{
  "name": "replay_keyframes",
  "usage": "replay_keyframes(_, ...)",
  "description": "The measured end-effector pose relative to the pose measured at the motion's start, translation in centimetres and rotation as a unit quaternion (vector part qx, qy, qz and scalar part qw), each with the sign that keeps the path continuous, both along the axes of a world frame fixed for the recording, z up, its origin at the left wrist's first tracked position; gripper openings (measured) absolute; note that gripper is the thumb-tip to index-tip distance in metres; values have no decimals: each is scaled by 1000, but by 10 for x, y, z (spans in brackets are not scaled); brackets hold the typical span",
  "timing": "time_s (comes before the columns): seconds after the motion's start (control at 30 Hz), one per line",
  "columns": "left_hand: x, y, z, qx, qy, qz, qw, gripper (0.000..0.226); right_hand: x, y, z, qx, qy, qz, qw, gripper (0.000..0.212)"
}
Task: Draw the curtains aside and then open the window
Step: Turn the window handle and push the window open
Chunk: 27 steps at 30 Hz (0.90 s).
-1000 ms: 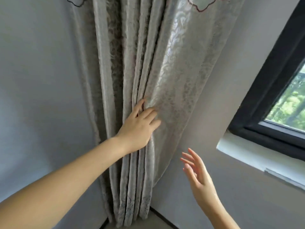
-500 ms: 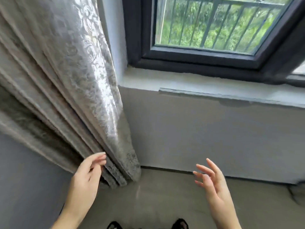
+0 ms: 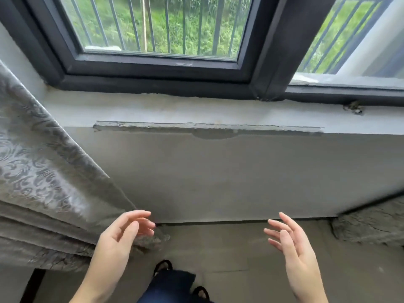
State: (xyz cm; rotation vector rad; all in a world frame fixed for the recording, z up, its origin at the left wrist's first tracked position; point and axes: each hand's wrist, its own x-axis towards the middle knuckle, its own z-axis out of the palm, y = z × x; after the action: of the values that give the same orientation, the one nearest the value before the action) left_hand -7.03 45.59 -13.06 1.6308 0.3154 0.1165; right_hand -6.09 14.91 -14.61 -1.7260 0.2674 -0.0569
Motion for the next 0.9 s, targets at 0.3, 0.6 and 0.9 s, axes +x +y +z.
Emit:
replay_keyframes(0.3,109,-17,31,28,-98,13,995,38,99,-26,17,1,-74,-21,997,29)
replay_keyframes(0.6,245,-51,113,49,-224,-51,972,23,227,-35,102,-49,-246,18,968,51)
replay_keyframes(0.9,335,-99,242,141,-427,-98,888,29,339,-56,225,-190,-443,44,875,34)
